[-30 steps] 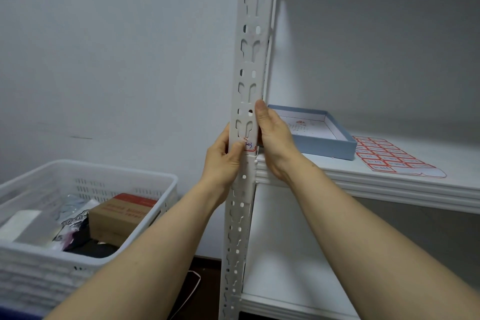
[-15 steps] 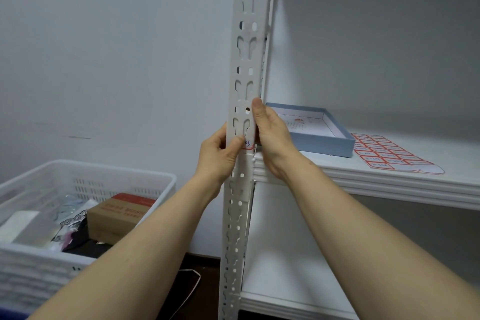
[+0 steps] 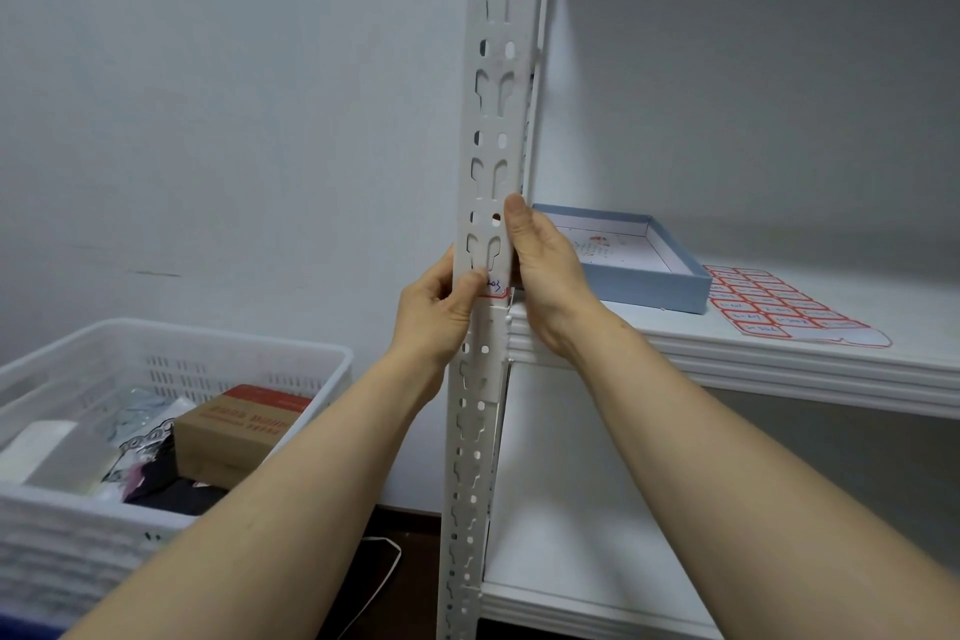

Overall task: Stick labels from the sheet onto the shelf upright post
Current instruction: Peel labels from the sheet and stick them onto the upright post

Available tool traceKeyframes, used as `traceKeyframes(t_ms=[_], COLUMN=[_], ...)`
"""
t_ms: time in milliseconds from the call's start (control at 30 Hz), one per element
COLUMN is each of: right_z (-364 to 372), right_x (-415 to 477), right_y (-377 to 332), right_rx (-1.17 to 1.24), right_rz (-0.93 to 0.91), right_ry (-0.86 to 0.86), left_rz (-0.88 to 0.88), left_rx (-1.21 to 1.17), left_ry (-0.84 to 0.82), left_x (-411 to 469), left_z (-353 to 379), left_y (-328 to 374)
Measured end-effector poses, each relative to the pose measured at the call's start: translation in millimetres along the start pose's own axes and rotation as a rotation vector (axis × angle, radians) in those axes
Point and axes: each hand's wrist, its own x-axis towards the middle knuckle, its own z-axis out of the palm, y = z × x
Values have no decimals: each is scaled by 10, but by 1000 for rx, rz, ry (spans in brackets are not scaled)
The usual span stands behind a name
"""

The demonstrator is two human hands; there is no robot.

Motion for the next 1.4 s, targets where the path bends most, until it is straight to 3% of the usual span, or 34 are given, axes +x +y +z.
traceKeyframes(t_ms=[1400], right_z=[2], right_x=[10], right_y=[20], right_rx=[-31], right_rz=[-25], right_ry=[21], left_rz=[-31], left_rx=[-111], left_ry=[-6], left_x=[-14], left_z=[26], left_y=[-36])
